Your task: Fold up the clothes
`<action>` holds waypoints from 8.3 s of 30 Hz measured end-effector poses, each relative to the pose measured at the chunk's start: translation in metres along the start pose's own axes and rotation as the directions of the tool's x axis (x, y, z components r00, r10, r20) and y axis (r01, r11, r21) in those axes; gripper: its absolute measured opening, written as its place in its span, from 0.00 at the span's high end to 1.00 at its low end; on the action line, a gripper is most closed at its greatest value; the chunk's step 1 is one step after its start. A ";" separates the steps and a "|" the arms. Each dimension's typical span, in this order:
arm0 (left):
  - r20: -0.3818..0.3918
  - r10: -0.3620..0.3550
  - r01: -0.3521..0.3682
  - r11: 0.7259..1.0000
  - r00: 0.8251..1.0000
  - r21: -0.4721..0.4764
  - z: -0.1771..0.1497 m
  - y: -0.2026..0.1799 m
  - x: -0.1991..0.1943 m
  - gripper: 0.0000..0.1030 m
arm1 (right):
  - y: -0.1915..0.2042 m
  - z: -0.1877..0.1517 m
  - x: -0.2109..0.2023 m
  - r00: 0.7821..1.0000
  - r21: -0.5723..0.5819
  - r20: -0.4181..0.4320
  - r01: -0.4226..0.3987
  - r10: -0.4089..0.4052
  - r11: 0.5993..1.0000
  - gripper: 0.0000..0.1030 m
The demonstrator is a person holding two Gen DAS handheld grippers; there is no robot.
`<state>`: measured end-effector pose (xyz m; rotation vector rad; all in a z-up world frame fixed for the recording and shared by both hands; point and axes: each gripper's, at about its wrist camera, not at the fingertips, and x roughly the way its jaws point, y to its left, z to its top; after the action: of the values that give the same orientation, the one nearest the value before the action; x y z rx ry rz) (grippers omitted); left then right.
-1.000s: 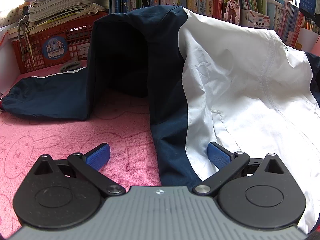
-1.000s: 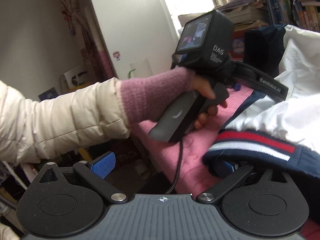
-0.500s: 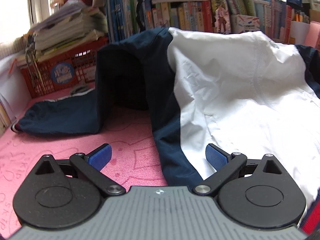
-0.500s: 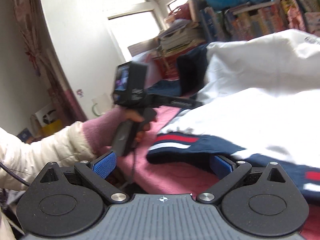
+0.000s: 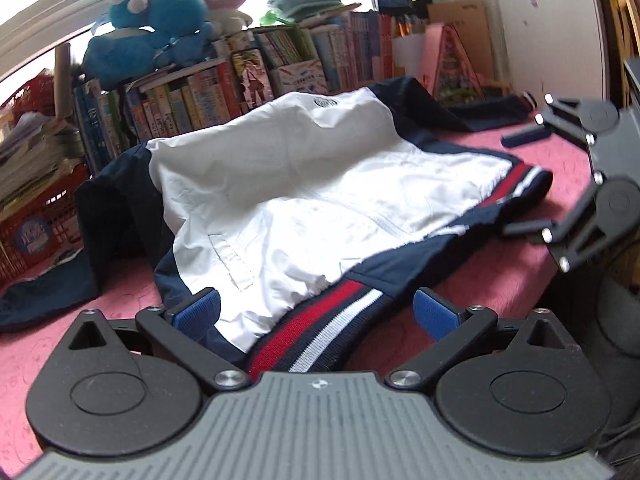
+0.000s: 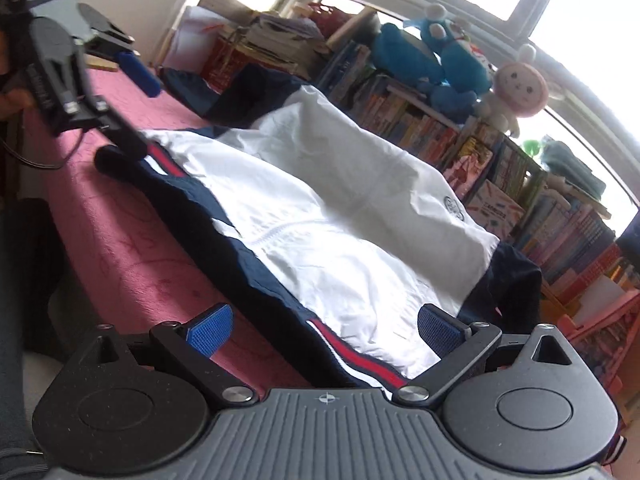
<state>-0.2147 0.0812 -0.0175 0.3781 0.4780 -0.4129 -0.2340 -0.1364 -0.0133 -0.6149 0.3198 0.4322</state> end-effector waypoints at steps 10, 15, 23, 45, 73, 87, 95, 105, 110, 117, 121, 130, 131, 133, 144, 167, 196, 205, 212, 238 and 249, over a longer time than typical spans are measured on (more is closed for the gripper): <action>-0.086 0.418 -0.417 0.908 0.904 0.035 -0.006 0.022 0.038 0.00 | -0.023 -0.012 0.023 0.987 0.072 -0.064 0.152 -0.147 0.986 0.29; -0.099 0.492 -0.489 0.871 0.865 0.053 -0.012 0.037 0.032 0.00 | -0.050 -0.043 0.019 0.937 0.128 -0.197 0.317 -0.290 0.940 0.48; 0.021 0.492 -0.492 0.867 0.870 0.086 0.037 0.040 -0.028 0.00 | -0.089 -0.030 -0.030 0.921 0.259 -0.058 0.386 -0.385 0.885 0.46; -0.069 -0.155 0.118 0.920 0.985 -0.373 -0.011 0.074 -0.064 0.00 | -0.126 -0.089 -0.072 0.979 0.552 -0.155 -0.028 0.136 0.833 0.15; 0.297 -0.347 0.454 0.744 0.890 -0.490 0.025 0.090 -0.071 0.00 | -0.159 -0.097 -0.136 0.980 0.748 -0.098 -0.041 0.172 0.663 0.02; -0.030 -0.021 0.015 0.984 0.999 -0.176 0.020 -0.018 0.056 0.10 | -0.080 -0.010 -0.012 0.986 0.687 -0.056 -0.076 0.157 0.722 0.52; -0.132 0.110 -0.145 0.943 0.985 -0.299 0.008 0.031 0.070 0.09 | -0.090 -0.006 0.036 0.968 0.571 -0.250 0.122 0.030 0.812 0.62; 0.154 -0.057 0.107 0.933 0.987 -0.344 0.082 0.095 0.025 0.00 | -0.213 -0.003 0.032 0.971 0.669 -0.239 0.176 -0.015 0.723 0.40; 0.108 0.027 0.014 0.935 0.994 -0.354 0.136 0.143 0.103 0.00 | -0.270 0.053 0.102 0.997 0.629 -0.070 0.025 0.024 0.777 0.28; -0.061 -0.079 0.059 0.956 0.995 -0.286 0.144 0.149 0.215 0.00 | -0.261 0.113 0.279 0.963 0.517 -0.237 0.011 0.131 0.856 0.26; -0.160 -0.132 0.105 0.981 0.978 -0.165 0.126 0.124 0.242 0.00 | -0.250 0.103 0.338 0.911 0.521 -0.351 -0.002 0.217 0.854 0.26; -0.197 -0.192 0.151 0.967 0.961 -0.207 0.088 0.116 0.261 0.00 | -0.214 0.078 0.379 0.814 0.471 -0.407 -0.202 0.414 0.859 0.05; -0.168 -0.193 0.155 0.964 0.967 -0.215 0.092 0.123 0.258 0.00 | -0.210 0.078 0.376 0.825 0.456 -0.395 -0.207 0.405 0.866 0.08; -0.101 -0.190 0.162 0.959 0.977 -0.234 0.101 0.137 0.250 0.00 | -0.210 0.081 0.370 0.836 0.449 -0.357 -0.238 0.417 0.861 0.29; -0.183 -0.246 0.198 0.948 0.952 -0.248 0.101 0.148 0.285 0.11 | -0.216 0.112 0.292 0.975 0.359 -0.061 -0.180 0.215 0.916 0.82; -0.113 0.127 -0.153 0.952 0.986 -0.266 0.115 0.181 0.282 0.79 | -0.221 0.114 0.312 0.995 0.378 -0.036 -0.071 0.091 0.923 0.15; -0.110 0.268 -0.289 0.863 0.957 -0.414 0.078 0.210 0.166 0.25 | -0.206 0.061 0.289 0.973 0.461 -0.223 0.047 0.064 0.886 0.37; -0.422 0.471 -0.597 0.326 0.775 -0.733 -0.020 0.346 0.106 0.13 | -0.113 0.127 0.298 0.873 0.540 -0.050 -0.385 0.485 0.749 0.29; -0.486 0.519 -0.646 0.181 0.703 -0.741 -0.045 0.389 0.126 0.00 | -0.057 0.148 0.306 0.831 0.465 -0.070 -0.462 0.552 0.755 0.24; -0.608 0.702 -0.912 0.152 0.372 -0.382 -0.059 0.473 0.115 0.89 | -0.069 0.177 0.335 0.839 0.421 -0.098 -0.453 0.536 0.786 0.17; -0.682 0.665 -0.952 0.188 0.305 -0.243 -0.080 0.466 0.143 0.76 | -0.021 0.204 0.421 0.913 0.345 -0.112 -0.334 0.392 0.877 0.62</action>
<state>0.0878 0.4714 -0.0398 0.0080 0.7320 1.0224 0.1720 0.0970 -0.0183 -0.2704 0.6716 0.6739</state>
